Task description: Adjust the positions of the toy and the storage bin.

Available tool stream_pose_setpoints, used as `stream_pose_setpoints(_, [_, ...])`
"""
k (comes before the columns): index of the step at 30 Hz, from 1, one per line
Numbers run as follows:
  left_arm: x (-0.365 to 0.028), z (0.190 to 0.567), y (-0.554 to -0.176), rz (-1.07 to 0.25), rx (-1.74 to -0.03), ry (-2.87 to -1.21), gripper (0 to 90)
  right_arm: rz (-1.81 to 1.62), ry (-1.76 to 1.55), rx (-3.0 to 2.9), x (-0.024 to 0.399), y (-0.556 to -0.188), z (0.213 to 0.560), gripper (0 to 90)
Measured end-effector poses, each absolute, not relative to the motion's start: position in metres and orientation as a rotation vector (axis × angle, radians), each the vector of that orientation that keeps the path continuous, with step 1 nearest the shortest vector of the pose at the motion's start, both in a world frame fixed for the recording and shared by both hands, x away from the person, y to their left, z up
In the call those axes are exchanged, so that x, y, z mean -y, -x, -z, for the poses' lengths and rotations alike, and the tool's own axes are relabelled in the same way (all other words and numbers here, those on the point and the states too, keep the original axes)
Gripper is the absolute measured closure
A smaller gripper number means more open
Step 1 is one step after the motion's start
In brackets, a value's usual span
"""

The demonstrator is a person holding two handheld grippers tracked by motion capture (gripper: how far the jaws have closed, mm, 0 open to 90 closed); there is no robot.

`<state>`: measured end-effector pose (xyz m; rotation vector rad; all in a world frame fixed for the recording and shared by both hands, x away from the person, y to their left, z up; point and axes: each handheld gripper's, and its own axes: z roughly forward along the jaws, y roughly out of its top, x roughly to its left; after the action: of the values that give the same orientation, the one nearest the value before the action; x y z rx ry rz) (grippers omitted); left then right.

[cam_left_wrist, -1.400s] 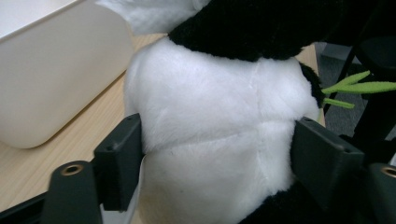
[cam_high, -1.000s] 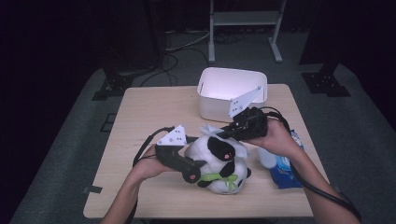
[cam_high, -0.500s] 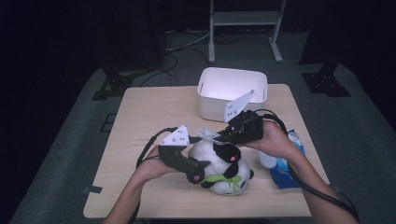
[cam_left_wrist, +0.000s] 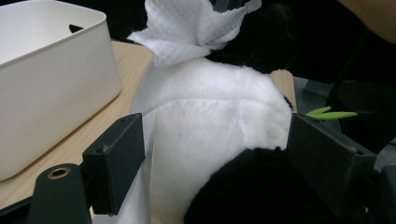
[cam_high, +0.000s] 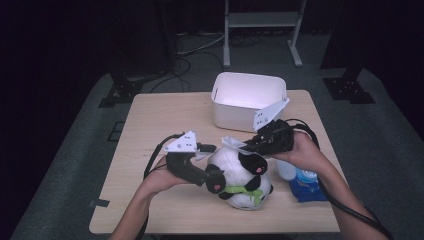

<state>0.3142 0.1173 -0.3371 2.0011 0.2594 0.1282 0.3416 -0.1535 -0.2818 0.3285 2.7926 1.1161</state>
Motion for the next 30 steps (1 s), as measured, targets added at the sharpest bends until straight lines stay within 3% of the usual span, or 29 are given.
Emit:
stream_pose_setpoints(10, [-0.123, 0.334, -0.315, -0.106, -0.266, -1.978, 18.5, -1.13, -0.367, -2.791, 0.165, -0.341, 0.286, 83.4])
stream_pose_setpoints(18, [-0.106, 0.345, -0.315, -0.045, -0.269, -1.998, 19.0, -1.1, -0.373, -2.793, 0.17, -0.338, 0.284, 83.3])
stream_pose_setpoints(30, [-0.102, 0.341, -0.312, -0.046, -0.255, -1.979, 19.0, -1.023, -0.243, -2.802, 0.144, -0.327, 0.271, 83.2])
